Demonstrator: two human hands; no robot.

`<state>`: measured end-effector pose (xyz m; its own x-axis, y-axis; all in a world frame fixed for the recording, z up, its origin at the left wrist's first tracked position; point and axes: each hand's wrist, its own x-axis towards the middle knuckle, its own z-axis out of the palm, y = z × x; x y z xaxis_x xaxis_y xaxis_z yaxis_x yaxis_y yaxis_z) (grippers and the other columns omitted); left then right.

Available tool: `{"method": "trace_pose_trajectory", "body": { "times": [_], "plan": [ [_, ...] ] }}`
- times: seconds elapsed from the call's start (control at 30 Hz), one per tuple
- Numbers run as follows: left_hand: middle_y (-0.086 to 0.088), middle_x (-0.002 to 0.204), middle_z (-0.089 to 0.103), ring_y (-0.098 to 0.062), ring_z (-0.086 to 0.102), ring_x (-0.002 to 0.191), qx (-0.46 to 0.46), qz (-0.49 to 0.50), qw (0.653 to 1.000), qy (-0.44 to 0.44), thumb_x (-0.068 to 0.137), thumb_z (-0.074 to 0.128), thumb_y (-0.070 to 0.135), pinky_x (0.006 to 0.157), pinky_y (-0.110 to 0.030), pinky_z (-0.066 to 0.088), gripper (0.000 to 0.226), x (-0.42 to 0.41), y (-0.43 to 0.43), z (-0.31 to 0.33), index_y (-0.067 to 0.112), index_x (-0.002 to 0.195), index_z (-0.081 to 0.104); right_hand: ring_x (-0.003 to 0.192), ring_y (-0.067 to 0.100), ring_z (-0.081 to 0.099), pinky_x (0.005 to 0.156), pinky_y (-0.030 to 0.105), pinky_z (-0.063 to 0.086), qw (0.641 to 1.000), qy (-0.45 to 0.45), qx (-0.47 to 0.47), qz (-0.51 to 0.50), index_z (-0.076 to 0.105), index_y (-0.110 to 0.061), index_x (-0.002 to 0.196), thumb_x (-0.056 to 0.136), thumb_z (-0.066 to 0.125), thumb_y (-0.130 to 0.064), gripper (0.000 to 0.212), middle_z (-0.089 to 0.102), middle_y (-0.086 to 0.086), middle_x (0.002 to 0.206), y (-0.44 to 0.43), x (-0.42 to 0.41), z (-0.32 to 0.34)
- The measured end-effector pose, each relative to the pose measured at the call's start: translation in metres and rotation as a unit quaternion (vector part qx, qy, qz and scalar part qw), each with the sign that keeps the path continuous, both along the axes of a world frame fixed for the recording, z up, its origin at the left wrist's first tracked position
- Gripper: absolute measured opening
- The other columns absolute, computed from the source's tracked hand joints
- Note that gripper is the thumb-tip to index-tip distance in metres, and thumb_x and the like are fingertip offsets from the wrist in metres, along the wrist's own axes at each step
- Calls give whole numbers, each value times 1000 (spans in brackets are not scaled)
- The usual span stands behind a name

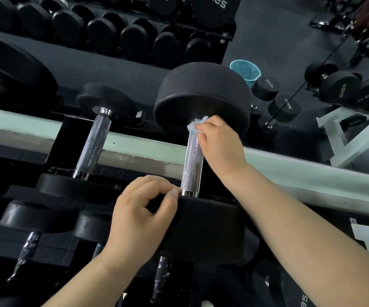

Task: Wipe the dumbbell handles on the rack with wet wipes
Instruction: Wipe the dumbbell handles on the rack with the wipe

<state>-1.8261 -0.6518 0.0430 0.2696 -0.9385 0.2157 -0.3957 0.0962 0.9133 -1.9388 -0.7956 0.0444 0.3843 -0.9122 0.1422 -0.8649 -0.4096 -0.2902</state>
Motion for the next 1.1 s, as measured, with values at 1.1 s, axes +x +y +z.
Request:
{"method": "trace_pose_trajectory", "body": {
  "times": [1.1],
  "plan": [
    [17, 83, 64, 6, 57, 79, 0, -32, 995, 92, 74, 57, 27, 70, -3, 39, 10, 7, -1, 0, 37, 72, 58, 52, -4, 54, 53, 7, 43, 921, -206, 330, -5, 61, -22, 74, 84, 55, -6, 20, 59, -9, 65, 51, -21, 36]
  ]
}}
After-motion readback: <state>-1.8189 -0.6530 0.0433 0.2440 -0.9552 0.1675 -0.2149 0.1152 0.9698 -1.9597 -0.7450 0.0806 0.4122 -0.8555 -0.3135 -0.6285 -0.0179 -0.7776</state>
